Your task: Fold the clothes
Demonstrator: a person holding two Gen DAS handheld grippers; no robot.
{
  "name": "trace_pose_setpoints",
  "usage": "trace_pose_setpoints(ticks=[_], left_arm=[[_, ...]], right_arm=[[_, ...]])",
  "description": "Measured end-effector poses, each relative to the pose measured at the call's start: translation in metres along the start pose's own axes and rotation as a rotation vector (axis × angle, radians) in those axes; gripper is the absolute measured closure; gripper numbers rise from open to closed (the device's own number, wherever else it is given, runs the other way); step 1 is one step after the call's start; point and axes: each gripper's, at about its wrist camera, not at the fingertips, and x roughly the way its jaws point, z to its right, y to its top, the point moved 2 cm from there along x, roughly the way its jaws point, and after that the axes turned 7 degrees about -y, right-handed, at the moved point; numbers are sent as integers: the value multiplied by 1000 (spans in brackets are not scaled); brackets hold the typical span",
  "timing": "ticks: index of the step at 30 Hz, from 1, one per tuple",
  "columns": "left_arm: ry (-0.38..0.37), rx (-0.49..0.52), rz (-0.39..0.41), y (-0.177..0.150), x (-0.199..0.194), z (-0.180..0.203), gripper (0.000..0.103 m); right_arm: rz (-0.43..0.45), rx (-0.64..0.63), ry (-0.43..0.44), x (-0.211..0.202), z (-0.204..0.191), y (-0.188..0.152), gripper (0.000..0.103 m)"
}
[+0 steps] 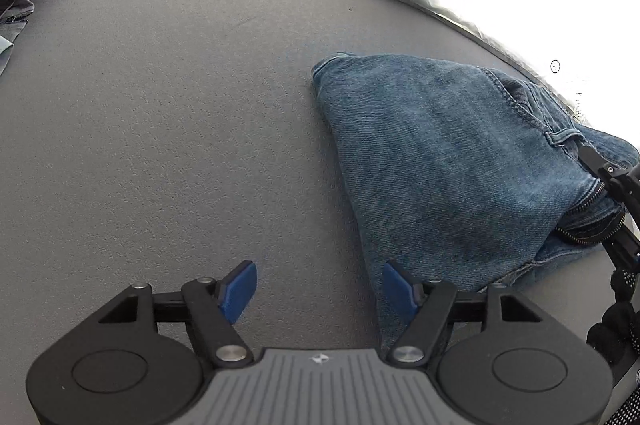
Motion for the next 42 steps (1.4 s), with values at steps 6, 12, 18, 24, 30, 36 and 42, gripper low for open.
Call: trace_pose_setpoints(ticks=[6,12,18,24,30,36,42], left_arm=[[48,35,-43,-21,5,12,33],[80,31,-51,-34,8,31,33],[130,-59,-9,-39,-2,40,33],[91,-268,103,-42,-34,37,33],[43,-339,188,-24,-28,64,31],[93,-305,151,-2,14,113,30],[283,-163,68,9,58,152,20]], right_arm=[[-142,-47,-184,42,74,16,54],[-151,-59,-193,22,99,12,34],[-327,281,-145,14,141,23,29],[-415,472,-139,5,181,49,29],[-393,835,-40,18,251,73,28],[-278,790,-109,26,304,130,22],[-96,527,-278,41,341,184,21]])
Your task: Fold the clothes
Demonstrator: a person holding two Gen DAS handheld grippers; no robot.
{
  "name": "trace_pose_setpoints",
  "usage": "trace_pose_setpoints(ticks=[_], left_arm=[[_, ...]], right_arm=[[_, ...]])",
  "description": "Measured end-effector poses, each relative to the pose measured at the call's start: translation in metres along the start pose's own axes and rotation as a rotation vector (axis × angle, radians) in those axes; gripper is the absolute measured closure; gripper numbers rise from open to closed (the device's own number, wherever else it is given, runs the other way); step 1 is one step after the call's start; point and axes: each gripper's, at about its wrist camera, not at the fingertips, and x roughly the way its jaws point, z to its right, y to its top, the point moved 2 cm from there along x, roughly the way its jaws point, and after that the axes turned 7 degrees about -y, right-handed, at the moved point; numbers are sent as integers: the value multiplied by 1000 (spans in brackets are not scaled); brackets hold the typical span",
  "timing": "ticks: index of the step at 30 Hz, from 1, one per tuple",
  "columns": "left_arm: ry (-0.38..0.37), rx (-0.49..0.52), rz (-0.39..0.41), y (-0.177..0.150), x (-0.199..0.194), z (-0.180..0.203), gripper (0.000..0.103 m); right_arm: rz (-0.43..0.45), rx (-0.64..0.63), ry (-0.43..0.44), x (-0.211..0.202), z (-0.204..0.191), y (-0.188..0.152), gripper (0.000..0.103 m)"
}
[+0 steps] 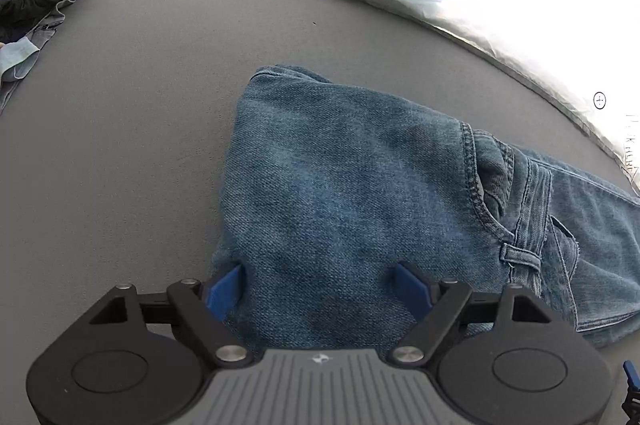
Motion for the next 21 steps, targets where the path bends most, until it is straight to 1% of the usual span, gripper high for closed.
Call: trace_pose_setpoints(ticks=[2,3,4,6,7,8,9,10,11,12,13,14,16,17,18,19,20,21], left_arm=[[51,23,-28,-1,11,8,17],[72,30,-43,-2,14,9,16],[93,38,-58,-3,17,9,16],[130,58,-83,-2,24,14,14],[139,61,-90,-2,26,15,13],[152,65,-101,-2,28,15,12],[159,65,-108,-1,29,16,12],[166,64,-116,-1,31,16,11],[173,64,-124,-1,32,16,9],[176,58,-130,-1,33,15,9],[177,54,-135,0,35,14,7],[177,51,-139,1,37,12,5],[175,45,-141,-1,39,8,2],[174,39,-141,-2,39,6,0],[169,32,-139,-3,39,3,0],[166,31,-138,-3,39,2,0],[163,30,-137,-4,39,2,0],[164,32,-136,-5,38,1,0]], right_arm=[[35,-37,9,7,2,15,21],[31,-32,14,12,3,20,21],[17,-10,20,17,9,25,19],[14,63,81,23,12,32,10],[1,97,105,27,14,38,14],[-4,126,118,31,14,40,13],[-8,155,130,36,15,43,8],[-14,172,140,40,14,45,14],[-19,189,151,45,14,48,17],[-21,198,147,49,13,50,15],[-6,205,151,51,11,52,17],[5,180,127,53,7,54,20],[27,124,75,57,-3,56,22],[46,58,28,58,-12,54,22],[65,-12,-19,60,-21,52,26],[85,-82,-67,61,-30,51,36],[106,-165,-126,63,-40,47,41],[126,-229,-174,65,-47,42,47]])
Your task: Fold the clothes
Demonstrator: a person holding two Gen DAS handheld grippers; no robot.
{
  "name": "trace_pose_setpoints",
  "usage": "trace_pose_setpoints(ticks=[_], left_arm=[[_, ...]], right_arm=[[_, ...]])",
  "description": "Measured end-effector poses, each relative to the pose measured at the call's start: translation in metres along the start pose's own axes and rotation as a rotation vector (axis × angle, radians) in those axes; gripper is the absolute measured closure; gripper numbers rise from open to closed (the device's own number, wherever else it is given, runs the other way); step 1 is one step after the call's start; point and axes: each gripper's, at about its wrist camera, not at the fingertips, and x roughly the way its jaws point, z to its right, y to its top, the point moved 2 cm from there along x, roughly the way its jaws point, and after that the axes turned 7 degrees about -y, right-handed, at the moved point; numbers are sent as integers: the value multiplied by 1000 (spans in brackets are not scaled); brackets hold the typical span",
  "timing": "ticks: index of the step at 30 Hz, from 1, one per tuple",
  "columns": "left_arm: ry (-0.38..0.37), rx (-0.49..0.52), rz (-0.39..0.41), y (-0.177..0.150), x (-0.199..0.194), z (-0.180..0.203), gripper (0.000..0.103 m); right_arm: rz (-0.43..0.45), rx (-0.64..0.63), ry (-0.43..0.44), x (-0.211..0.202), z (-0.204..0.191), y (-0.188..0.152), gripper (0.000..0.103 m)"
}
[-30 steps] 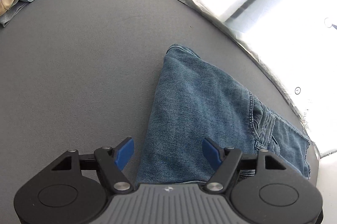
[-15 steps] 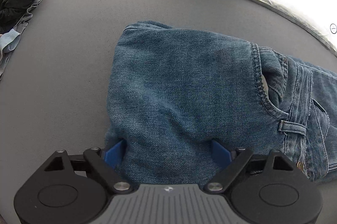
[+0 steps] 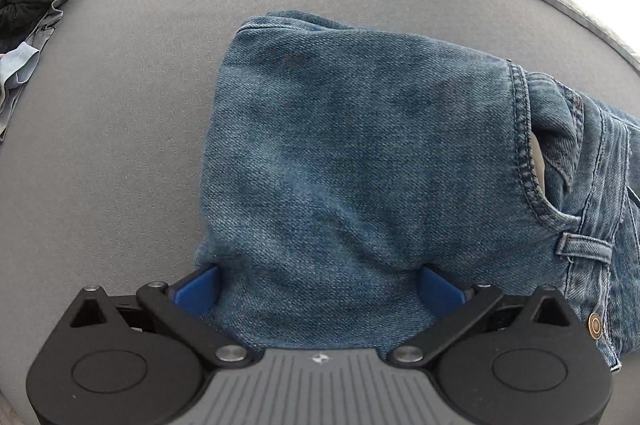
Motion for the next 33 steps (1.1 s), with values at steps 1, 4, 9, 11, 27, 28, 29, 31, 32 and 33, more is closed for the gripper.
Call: trace_pose_setpoints(ticks=[1,4,9,11,27,28,29,31,32,33], left_arm=[[1,4,1,1,2,0,0],[5,16,7,-1,3,-1,0],[-1,24,14,-9,1,-3,0],[-12,26,8,-10,1,-6,0],[-283,-119,7,-11,-30,-81,1],[-297,-129,13,-14,-34,-89,1],[-309,-139,20,-16,-37,-96,1],[-330,-160,36,-22,-42,-110,1],[-335,-173,50,-22,-46,-121,1],[-339,-186,64,-21,-49,-132,1]], right_arm=[[18,-41,-38,0,-6,-3,54],[36,-50,-68,1,-3,-4,86],[-1,85,95,-8,27,7,96],[10,112,157,-18,29,9,96],[-477,701,843,-76,-11,-88,95],[-500,653,855,-80,-21,-97,95],[-520,593,855,-87,-32,-106,95],[-556,443,851,-128,-51,-139,95],[-579,360,849,-137,-63,-154,95],[-601,277,846,-147,-75,-170,94]])
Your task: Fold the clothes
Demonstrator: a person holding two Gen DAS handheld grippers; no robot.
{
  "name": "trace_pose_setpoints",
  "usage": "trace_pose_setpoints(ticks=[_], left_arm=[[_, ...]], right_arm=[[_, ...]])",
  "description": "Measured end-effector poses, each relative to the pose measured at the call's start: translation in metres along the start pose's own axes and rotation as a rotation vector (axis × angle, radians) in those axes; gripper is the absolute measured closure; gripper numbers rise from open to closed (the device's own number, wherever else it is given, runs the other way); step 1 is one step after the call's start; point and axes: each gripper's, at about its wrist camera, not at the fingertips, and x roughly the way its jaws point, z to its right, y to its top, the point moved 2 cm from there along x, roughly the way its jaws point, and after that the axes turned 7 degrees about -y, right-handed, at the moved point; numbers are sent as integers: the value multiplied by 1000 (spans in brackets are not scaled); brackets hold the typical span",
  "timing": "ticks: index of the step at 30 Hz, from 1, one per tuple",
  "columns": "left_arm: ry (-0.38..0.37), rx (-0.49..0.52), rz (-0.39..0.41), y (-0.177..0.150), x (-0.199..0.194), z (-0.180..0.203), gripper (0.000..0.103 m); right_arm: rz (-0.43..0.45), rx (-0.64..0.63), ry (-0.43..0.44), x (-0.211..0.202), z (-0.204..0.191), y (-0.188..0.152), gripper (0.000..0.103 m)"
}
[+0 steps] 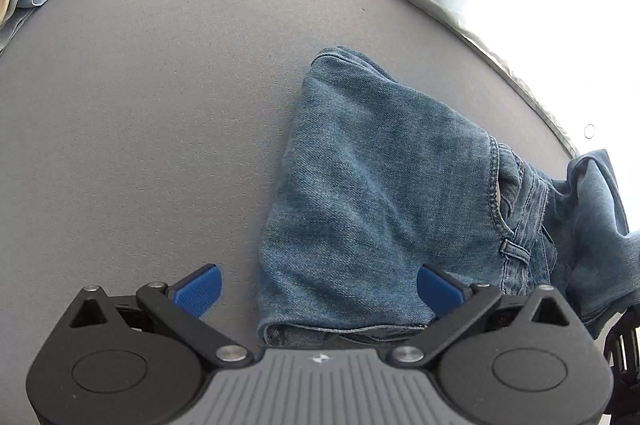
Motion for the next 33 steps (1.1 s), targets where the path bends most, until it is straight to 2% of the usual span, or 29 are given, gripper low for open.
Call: trace_pose_setpoints(ticks=[2,3,5,6,7,9,11,13,15,18,20,23,28,33], left_arm=[[14,-19,30,-14,-22,-14,1],[28,-31,44,-17,-24,-20,1],[39,-65,53,-20,-28,-34,1],[39,-87,55,-21,-29,-42,1],[33,-103,57,-22,-30,-48,1],[19,-136,71,-26,-37,-58,1],[20,-147,74,-29,-34,-61,1],[23,-142,61,-30,-22,-57,1],[22,-127,45,-29,-12,-51,1],[28,-86,37,-29,-4,-41,1],[34,-56,36,-26,3,-34,1],[35,-46,34,-25,5,-32,1],[46,-57,17,-25,13,-34,1],[63,-50,12,-23,18,-33,1]], right_arm=[[-107,-136,-87,29,-7,-37,93],[-161,-226,-160,46,-8,-56,90],[-214,-371,-339,70,-3,-91,86],[-220,-386,-387,78,6,-104,85],[-222,-309,-372,78,15,-106,84],[-233,-46,-294,75,39,-86,77],[-244,87,-245,66,44,-82,73],[-248,43,-263,59,34,-82,64],[-277,-75,-294,50,15,-91,60],[-246,-187,-290,34,-9,-97,60],[-202,-219,-275,24,-21,-93,60],[-139,-199,-237,8,-30,-84,60],[-125,-123,-186,-11,-31,-81,57],[-44,-84,-139,-34,-32,-65,54]])
